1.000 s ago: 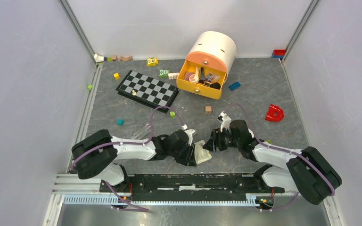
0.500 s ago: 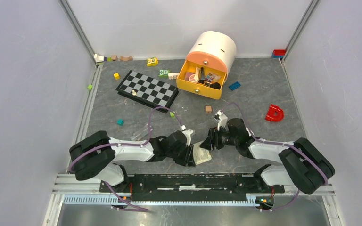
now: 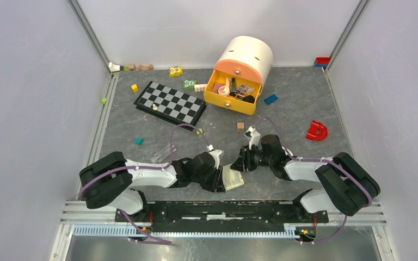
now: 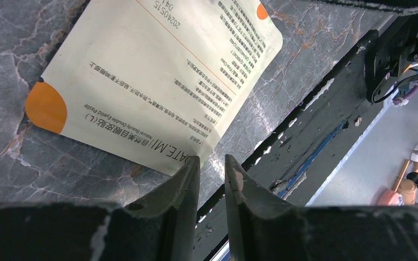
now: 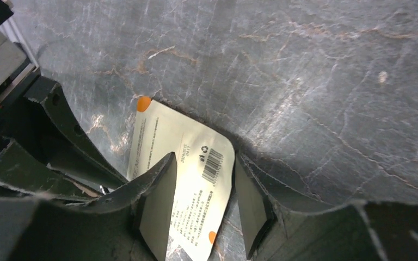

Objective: Organize the makeup
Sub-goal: Pick up the makeup from the center of the board.

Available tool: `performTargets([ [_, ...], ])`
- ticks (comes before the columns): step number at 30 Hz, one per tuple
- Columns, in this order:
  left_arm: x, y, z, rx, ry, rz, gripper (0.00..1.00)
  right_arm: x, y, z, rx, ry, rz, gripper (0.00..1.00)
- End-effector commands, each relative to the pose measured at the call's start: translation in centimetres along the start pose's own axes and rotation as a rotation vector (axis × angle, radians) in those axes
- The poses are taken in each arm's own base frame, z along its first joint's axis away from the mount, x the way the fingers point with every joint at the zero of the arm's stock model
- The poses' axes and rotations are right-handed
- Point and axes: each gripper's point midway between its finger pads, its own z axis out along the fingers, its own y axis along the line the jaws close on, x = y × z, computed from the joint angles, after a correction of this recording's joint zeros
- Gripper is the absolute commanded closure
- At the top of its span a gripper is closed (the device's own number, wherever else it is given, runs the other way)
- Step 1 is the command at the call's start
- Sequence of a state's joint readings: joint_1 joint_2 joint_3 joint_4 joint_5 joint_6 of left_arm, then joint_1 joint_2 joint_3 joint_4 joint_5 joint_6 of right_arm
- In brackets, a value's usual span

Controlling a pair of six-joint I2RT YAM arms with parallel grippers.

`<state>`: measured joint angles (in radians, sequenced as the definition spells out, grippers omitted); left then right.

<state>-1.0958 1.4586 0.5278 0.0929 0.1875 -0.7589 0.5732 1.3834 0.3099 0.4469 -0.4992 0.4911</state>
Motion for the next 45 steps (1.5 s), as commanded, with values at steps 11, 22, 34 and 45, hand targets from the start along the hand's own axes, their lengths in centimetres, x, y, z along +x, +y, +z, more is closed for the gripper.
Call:
performTargets([
  [11,6.0,9.7,-1.0,-0.408,0.172,-0.027,0.68,4.6,1.8,-1.3,-0.142,0.147,0.019,0.63],
  [22,4.7,9.3,-1.0,-0.429,0.153,-0.018,0.68,2.5,3.2,-1.4,-0.193,0.059,0.011,0.94],
  [34,-6.2,1.6,-8.3,-0.347,-0.192,0.059,0.44,-6.8,2.3,-4.0,0.082,-0.158,-0.190,1.00],
  [45,-7.6,5.3,-9.9,-0.500,-0.279,0.008,0.30,-22.6,7.2,-8.6,0.182,-0.465,-0.285,1.00],
])
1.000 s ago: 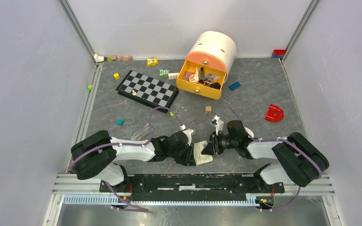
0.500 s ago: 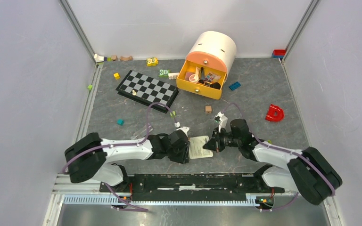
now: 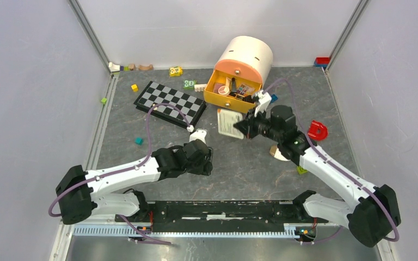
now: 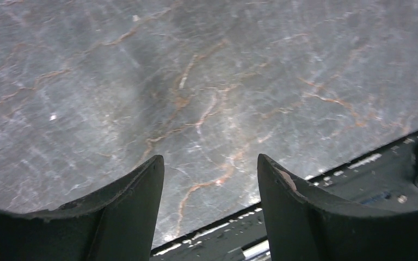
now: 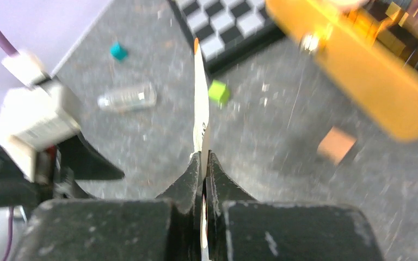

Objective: Organize the makeup
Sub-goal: Pick up the makeup from the center of the board, then place the makeup in the drawer.

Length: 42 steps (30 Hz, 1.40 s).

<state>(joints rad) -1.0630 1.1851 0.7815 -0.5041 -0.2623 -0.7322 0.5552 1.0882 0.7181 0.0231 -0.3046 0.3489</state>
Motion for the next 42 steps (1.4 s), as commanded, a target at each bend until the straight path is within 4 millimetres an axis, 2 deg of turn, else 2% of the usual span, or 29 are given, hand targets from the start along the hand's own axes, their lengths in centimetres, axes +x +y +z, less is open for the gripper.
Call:
performTargets([
  [1,0.3,2.9,0.6,-0.114,-0.018,0.012,0.30,-8.0,-0.9,-0.3,0.113,-0.169,-0.050,1.00],
  [5,0.2,3.8,0.5,-0.143,-0.038,0.010,0.29,-12.6,-3.1,0.2,0.214,-0.251,-0.022,1.00],
  [10,0.2,4.1,0.1,-0.133,-0.054,0.029,0.29,-14.8,-5.3,2.9,0.192,-0.256,0.058,1.00],
  [14,0.1,4.5,-0.5,-0.125,-0.080,0.022,0.29,-15.4,-7.3,4.5,0.169,-0.245,0.086,1.00],
  [20,0.3,4.8,-0.9,-0.107,-0.104,0.001,0.28,-15.5,-9.8,6.0,0.164,-0.227,0.078,1.00],
  [26,0.6,4.9,-0.7,-0.116,-0.090,0.004,0.28,-15.3,-10.9,7.9,0.141,-0.194,0.067,1.00],
  [33,0.9,4.9,-0.4,-0.118,-0.083,-0.008,0.28,-13.5,-12.5,10.0,0.150,-0.125,0.072,0.99],
  [38,0.9,4.7,-0.3,-0.113,-0.081,-0.008,0.28,-12.8,-13.9,10.6,0.200,-0.094,0.058,0.93],
  [42,0.9,4.8,-0.1,-0.119,-0.074,-0.004,0.28,-12.2,-15.0,10.6,0.246,-0.071,0.056,0.84],
])
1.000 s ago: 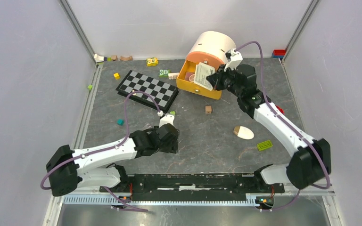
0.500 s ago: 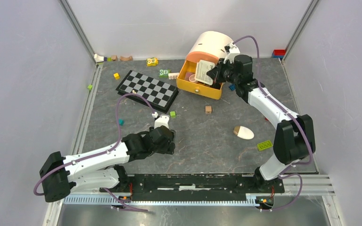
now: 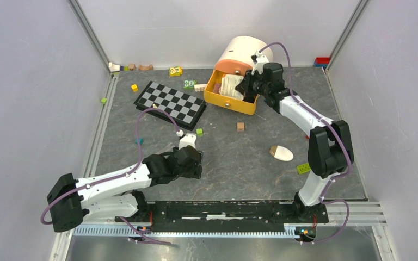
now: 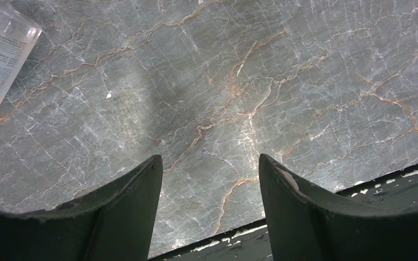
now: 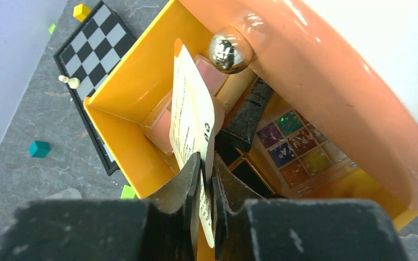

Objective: Organize the makeup
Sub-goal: Place the makeup in the drawer.

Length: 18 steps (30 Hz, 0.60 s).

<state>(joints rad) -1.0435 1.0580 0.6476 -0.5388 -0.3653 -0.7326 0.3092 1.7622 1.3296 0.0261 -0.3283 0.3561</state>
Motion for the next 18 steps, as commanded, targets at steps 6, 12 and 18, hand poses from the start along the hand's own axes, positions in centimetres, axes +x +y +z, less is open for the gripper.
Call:
performTargets([
  [6,-0.4,-0.2,0.6,-0.003,-0.019,-0.003,0.28,-3.3,-0.6,-0.8,0.045,-0.065,-0.059,0.68],
  [12,-0.5,-0.5,0.7,0.006,-0.017,-0.002,0.28,-4.3,-0.3,-2.5,0.065,-0.085,-0.080,0.59],
  [18,-0.6,-0.7,0.7,0.013,-0.016,-0.004,0.28,-6.2,0.1,-5.1,0.105,-0.140,-0.128,0.57],
])
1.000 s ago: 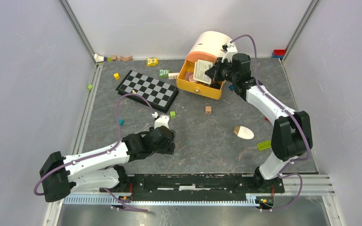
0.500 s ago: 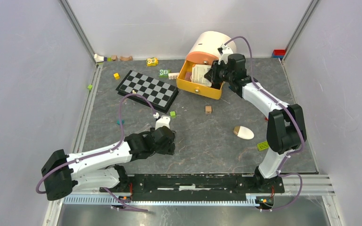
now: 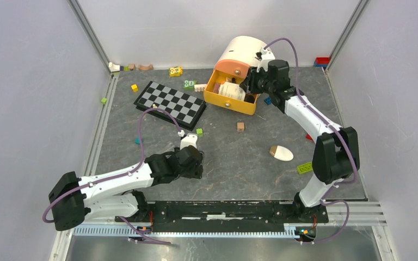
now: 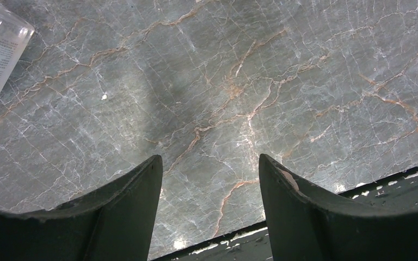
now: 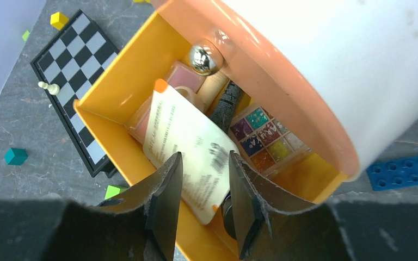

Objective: Organize the makeup
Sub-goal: Place the makeup in the drawer.

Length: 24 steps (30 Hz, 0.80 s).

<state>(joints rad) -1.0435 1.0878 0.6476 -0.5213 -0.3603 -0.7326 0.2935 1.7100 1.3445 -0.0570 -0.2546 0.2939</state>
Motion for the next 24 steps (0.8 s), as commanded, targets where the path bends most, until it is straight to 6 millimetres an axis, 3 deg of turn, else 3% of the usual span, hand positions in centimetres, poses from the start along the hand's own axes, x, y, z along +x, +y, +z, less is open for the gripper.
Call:
performTargets([
  [1,-1.0,-0.7,0.0,0.020,-0.033,-0.009,0.28,-5.3,1.0,-3.7,0.024,-0.144,-0.082,0.57],
  [5,-2.1,-1.0,-0.2,0.021,-0.062,-0.009,0.27,-6.2,1.0,-5.9,0.055,-0.174,-0.115,0.57],
  [8,-4.2,-1.6,-0.5,0.027,-0.123,0.009,0.26,-6.0,1.2,-7.7,0.063,-0.188,-0.126,0.56],
  [15,-12.4,-4.4,-1.0,0.057,-0.300,0.008,0.22,-2.9,1.6,-12.3,0.071,-0.192,-0.135,0.56],
  [20,-17.3,-4.8,1.4,0.109,-0.333,-0.052,0.20,0.4,0.8,-15.8,0.124,-0.169,-0.149,0.56],
  [24,-20.0,-5.2,3.9,0.129,-0.337,-0.040,0.21,2.7,0.5,-18.5,0.149,-0.167,-0.146,0.55],
])
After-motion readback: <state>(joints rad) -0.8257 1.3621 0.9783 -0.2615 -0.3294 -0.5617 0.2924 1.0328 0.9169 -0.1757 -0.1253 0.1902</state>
